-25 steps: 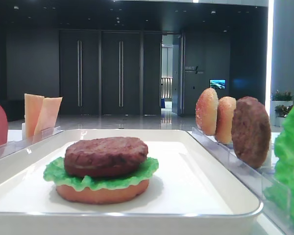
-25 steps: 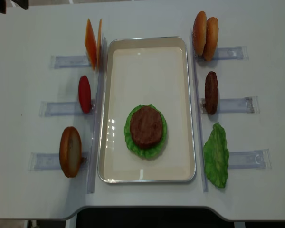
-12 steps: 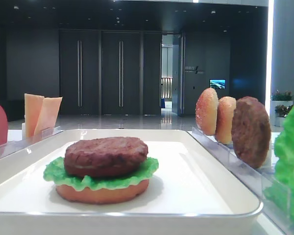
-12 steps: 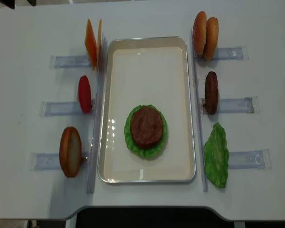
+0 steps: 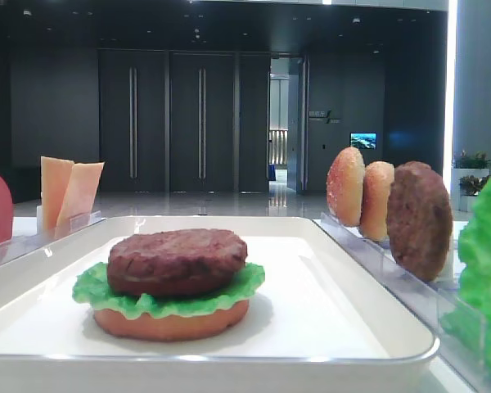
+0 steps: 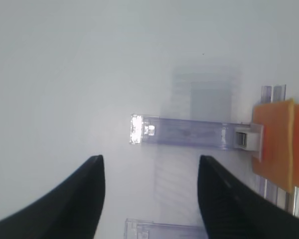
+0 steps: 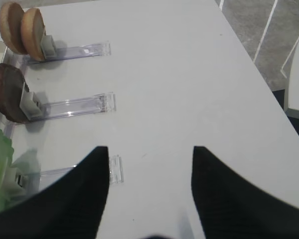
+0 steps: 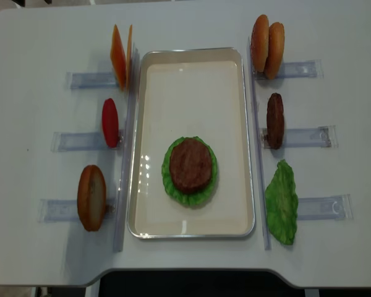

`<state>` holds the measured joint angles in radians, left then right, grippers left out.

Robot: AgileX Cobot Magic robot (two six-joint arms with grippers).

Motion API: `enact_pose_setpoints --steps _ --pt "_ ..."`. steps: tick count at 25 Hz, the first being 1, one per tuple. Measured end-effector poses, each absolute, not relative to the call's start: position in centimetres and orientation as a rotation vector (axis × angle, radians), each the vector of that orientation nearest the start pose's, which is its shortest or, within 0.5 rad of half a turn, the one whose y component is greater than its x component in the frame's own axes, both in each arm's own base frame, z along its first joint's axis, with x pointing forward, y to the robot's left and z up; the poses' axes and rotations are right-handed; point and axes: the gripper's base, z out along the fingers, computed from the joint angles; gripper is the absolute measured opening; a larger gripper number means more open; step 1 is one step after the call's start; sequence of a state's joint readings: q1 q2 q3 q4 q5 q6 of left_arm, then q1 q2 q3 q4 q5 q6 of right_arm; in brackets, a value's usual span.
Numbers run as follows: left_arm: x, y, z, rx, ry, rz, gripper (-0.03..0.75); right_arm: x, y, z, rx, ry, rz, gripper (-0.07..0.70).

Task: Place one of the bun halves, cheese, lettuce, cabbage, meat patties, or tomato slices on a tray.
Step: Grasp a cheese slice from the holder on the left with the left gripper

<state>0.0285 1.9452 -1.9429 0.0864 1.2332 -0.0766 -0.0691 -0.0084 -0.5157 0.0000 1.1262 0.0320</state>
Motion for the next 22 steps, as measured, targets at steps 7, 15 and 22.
enact_pose_setpoints --steps 7,15,22 --pt "44.1 2.1 31.5 -0.121 2.718 0.128 0.454 -1.1 0.1 27.6 0.105 2.083 -0.023 0.361" --pt "44.5 2.7 30.9 -0.137 2.72 0.239 0.454 -1.1 0.1 27.6 0.105 2.083 -0.023 0.361" --pt "44.4 0.2 30.8 -0.091 2.737 0.239 0.454 -1.1 0.1 27.6 0.105 2.083 -0.023 0.361"
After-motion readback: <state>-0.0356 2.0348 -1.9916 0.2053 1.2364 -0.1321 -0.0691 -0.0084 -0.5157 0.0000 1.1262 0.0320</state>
